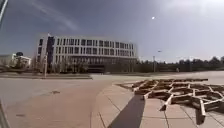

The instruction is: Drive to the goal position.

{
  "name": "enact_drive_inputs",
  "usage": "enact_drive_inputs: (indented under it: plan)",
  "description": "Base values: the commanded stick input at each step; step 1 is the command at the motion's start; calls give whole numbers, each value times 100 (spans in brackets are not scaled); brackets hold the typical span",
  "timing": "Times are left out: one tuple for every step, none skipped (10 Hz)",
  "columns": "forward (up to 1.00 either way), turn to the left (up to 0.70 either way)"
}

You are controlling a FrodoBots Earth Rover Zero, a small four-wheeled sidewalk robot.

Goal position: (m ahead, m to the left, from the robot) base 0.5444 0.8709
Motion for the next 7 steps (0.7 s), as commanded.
enact_drive_inputs:
  plan:
    - [5,0]
    - [5,0]
    - [5,0]
    - [5,0]
    - [5,0]
    - [5,0]
    - [5,0]
